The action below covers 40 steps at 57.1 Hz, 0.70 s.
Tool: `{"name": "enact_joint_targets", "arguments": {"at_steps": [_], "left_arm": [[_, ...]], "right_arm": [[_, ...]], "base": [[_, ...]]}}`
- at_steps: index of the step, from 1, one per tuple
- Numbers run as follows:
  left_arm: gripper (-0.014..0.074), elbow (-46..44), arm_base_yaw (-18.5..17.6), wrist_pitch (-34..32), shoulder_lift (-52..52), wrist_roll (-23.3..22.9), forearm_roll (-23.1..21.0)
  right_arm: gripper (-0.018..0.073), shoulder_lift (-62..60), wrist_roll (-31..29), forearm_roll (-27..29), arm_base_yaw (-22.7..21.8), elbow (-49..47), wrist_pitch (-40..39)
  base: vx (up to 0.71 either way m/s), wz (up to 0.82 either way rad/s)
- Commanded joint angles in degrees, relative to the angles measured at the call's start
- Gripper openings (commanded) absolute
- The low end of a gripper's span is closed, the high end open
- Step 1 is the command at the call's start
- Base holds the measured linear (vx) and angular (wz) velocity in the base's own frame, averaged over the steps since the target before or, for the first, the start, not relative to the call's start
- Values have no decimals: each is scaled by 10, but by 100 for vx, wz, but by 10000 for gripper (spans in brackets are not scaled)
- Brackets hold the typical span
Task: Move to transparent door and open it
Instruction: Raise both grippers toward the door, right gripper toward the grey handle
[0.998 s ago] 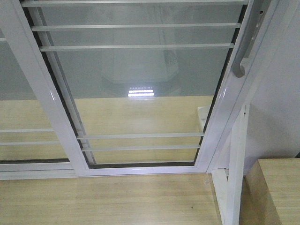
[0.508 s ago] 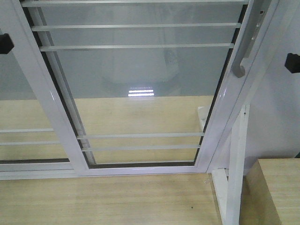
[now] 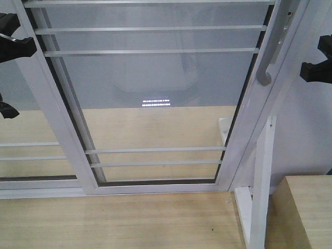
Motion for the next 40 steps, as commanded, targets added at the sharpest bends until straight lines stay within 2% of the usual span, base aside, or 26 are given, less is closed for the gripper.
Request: {"name": "enact_joint_targets", "arguments": {"at_steps": [1,7,16,22,29,40], "left_arm": [[142,-22,-1,-52,-10,-4,-2],[253,-22,-1,-52,-10,-4,-2],[470,-22,-1,-52,-10,1,-2],[596,-22,-1,-52,-10,18,-2],[676,-22,-1,-52,-9,22,-2],[676,-22,-1,-52,-4,22,-2]], "right_arm": [[129,-7,1,0,-2,-22,-29],[275,-7,1,0,-2,-22,-15],[575,-7,1,0,-2,-22,-25],[732,-7,1,0,-2,-22,-42],[725,-6,1,0,-2,-22,-54],[697,34,4,7,-2,-22,-127]], "base": [[0,0],[0,0],[0,0],[0,0],[0,0],[0,0]]}}
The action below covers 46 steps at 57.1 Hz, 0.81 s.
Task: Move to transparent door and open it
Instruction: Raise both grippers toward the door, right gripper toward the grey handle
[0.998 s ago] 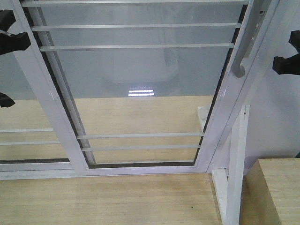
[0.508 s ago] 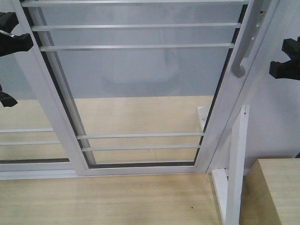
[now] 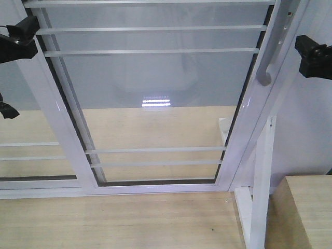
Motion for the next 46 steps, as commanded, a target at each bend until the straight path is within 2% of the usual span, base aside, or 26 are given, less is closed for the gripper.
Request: {"name": "enact_joint_targets", "arguments": {"at_steps": [1,15,24,30,46], "left_arm": [[674,-22,-1,-50,-6,1,-2],[638,-22,-1,-49,2,2,-2],[621,-22,-1,-49,2,2,-2],[613,-22,-1,-48,2,2,-2],[606,-22,-1,-48,2,2,-2]], "right_arm": [[696,17,3,6,-2,-22,-84],[689,109,3,46,-2,-22,-205],[680,180,9,46,-2,-22,-294],[670,226,37,42,-2,-22,-333],[617,327,124,-74,-2,-57,-370]], "base": [[0,0],[0,0],[0,0],[0,0],[0,0]]}}
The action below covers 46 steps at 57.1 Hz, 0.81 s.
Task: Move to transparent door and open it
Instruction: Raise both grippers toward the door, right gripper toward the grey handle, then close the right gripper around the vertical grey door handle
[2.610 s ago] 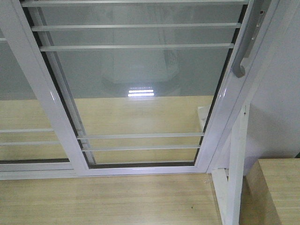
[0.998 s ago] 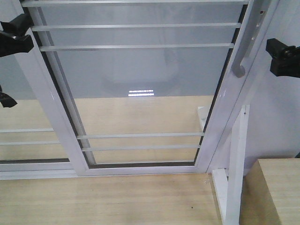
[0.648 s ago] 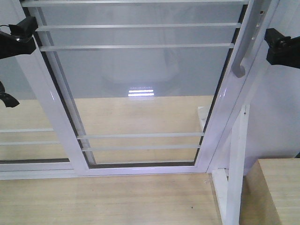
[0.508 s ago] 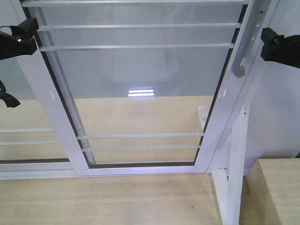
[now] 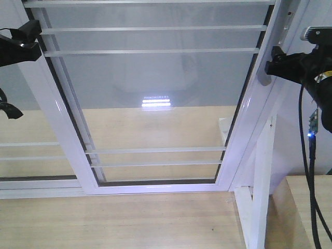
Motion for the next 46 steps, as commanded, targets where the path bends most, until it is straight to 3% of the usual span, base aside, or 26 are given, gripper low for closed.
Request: {"name": "enact_joint_targets", "arguments": {"at_steps": [1,37,43,46], "left_arm": [[606,-22,-1,-47,-10,0,-2],[593,-22,-1,-41,-10,0,-2],[593,-22,-1,-37,-10,0,-2],[593,-22,-1,-32,-10,0,-2]], "right_arm": [[615,4,27,-44,-2,-39,-60],[586,122,27,-44,-2,-206,-40],[529,125,27,-46,-2,-208,-42],[452,125,27,-47,-2,-208,-41]], "base": [[0,0],[0,0],[0,0],[0,0]]}}
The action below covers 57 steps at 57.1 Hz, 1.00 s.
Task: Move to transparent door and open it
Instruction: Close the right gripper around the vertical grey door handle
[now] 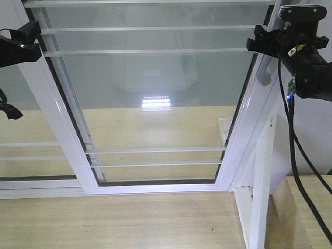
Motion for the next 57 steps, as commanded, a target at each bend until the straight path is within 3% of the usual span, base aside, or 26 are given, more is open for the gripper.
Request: {"name": "enact_joint_targets", "arguments": {"at_steps": [1,14,34,57], "left_arm": [[593,-22,-1,-37,-10,0,-2],[593,-22,-1,-24,-10,0,-2],[593,-22,-1,-27,-10,0,-2],[593,-22,-1,-27,-10,0,-2]], "right_arm": [[428,-27,-4,-10,-2,-20,-45],[-16,-27,1,-11,1,-19,-40],[-9,-27,6,-73,54,-19,-38],[-9,-27,5,-73,149,-19,-46]], "base": [[0,0],[0,0],[0,0],[0,0]]}}
